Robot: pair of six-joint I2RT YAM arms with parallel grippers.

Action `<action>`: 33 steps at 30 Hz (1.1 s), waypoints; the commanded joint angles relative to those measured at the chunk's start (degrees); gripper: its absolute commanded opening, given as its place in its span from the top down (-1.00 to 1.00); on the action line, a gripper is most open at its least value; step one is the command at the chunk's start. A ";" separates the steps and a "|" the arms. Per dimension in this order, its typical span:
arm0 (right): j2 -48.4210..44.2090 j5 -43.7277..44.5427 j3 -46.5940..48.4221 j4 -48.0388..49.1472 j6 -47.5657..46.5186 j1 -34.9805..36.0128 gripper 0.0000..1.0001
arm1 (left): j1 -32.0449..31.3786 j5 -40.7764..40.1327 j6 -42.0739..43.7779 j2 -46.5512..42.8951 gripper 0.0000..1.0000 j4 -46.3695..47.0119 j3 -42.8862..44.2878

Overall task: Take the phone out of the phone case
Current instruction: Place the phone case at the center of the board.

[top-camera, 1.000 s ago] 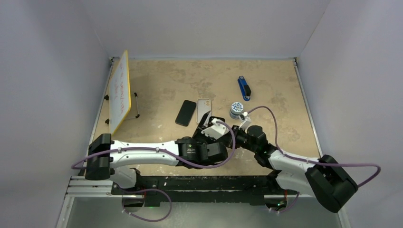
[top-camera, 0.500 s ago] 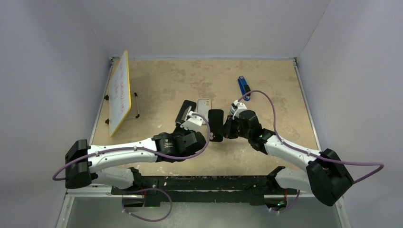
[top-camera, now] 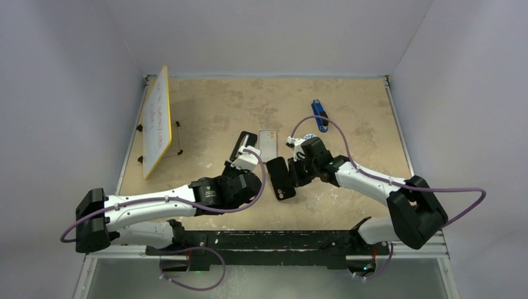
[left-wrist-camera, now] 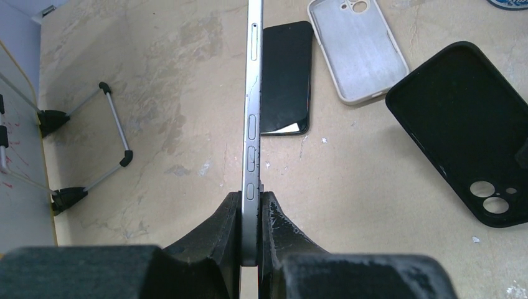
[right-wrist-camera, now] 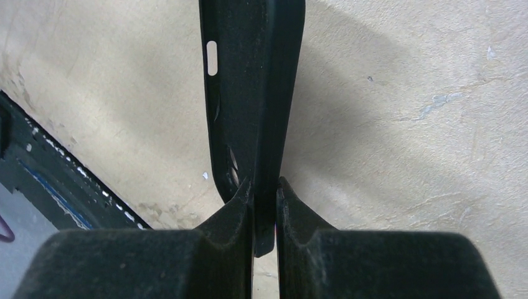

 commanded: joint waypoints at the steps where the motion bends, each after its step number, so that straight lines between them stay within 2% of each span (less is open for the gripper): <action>1: 2.53 0.78 4.20 -9.37 -4.00 0.17 0.71 | 0.45 -3.67 2.19 -0.86 1.00 6.97 -1.15; 8: 4.22 9.08 7.27 -13.71 -2.04 1.44 -0.02 | 0.73 -3.38 3.35 -1.34 1.00 12.69 -5.08; 12: 4.06 14.02 8.83 -16.31 1.39 4.17 -0.34 | 1.03 -3.43 4.38 -2.48 1.00 14.97 -6.87; 14: 3.54 17.33 9.36 -17.48 4.49 6.73 -0.64 | 1.21 -3.66 4.84 -3.19 1.00 15.73 -7.60; 15: 3.30 19.35 9.53 -17.75 6.05 8.52 -0.92 | 1.32 -3.81 5.04 -3.55 1.00 16.07 -7.98; 16: 3.22 21.17 9.72 -18.06 7.66 10.40 -0.97 | 1.53 -4.16 5.17 -3.97 1.00 16.41 -8.36; 23: 6.71 34.31 14.03 -23.57 17.07 21.35 -0.98 | 2.88 -6.10 3.94 -7.04 1.00 16.08 -10.18; 28: 13.14 37.16 19.03 -27.14 18.89 25.78 -0.98 | 3.19 -7.81 1.30 -8.30 1.00 13.74 -10.45; 33: 17.42 38.23 20.91 -30.83 21.09 26.79 -0.98 | 3.20 -8.22 0.27 -10.10 1.00 12.99 -11.00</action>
